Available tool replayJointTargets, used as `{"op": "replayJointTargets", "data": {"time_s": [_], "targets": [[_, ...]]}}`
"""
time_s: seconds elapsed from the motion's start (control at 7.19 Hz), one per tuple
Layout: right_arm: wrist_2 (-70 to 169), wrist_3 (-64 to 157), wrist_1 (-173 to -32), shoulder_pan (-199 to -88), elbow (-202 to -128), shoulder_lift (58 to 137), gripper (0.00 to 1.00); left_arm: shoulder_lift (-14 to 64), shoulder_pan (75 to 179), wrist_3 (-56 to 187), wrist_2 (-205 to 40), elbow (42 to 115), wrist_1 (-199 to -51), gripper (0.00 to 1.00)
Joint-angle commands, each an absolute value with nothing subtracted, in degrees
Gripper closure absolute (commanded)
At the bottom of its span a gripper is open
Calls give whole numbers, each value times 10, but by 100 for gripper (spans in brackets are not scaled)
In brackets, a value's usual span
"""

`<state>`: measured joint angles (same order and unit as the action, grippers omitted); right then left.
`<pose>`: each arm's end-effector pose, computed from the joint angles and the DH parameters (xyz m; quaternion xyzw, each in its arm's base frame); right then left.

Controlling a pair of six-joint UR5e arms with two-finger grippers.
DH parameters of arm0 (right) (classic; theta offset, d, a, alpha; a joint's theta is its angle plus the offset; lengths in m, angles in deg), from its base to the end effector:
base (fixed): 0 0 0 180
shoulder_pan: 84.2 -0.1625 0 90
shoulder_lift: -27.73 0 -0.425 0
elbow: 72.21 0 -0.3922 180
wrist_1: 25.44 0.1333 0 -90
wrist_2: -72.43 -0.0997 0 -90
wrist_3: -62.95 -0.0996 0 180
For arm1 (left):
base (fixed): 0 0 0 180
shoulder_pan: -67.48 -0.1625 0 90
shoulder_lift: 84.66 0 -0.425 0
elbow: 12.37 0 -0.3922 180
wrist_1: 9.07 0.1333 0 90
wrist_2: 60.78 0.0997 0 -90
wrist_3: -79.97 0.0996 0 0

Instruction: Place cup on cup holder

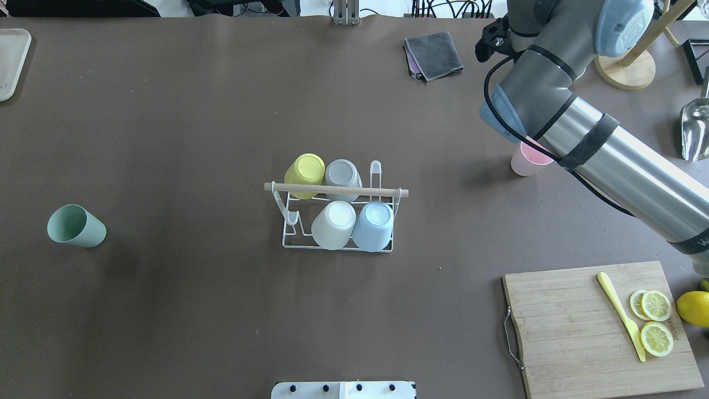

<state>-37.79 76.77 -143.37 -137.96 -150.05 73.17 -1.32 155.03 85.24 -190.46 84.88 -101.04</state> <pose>-0.3554 -0.6521 0.3406 0.0036 -0.1795 -0.4224 0.8884 -0.0506 -0.4485 0.6527 0.0294 0.3387 0.0709 0.9378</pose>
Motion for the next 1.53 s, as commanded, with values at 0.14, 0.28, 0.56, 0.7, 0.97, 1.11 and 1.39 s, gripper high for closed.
{"op": "replayJointTargets", "data": {"time_s": [0.14, 0.28, 0.56, 0.7, 0.97, 1.11, 1.39], "targets": [[-353, 773, -1455, -1340, -1404, 668, 0, 52, 1534, 852, -1904, 866, -926, 2], [-351, 797, -1456, -1330, -1374, 654, 0, 104, 1511, 852, -1903, 864, -866, 2], [-331, 831, -1458, -1311, -1350, 649, 0, 185, 1471, 852, -1865, 869, -764, 2], [-304, 853, -1458, -1296, -1328, 643, 0, 207, 1460, 852, -1860, 870, -728, 2], [-276, 889, -1465, -1282, -1320, 645, 0, 208, 1405, 852, -1860, 863, -727, 2], [-266, 898, -1465, -1275, -1310, 644, 0, 212, 1356, 846, -1859, 860, -727, 2], [-262, 911, -1465, -1272, -1310, 650, 0, 226, 1343, 839, -1865, 840, -726, 2]]}}
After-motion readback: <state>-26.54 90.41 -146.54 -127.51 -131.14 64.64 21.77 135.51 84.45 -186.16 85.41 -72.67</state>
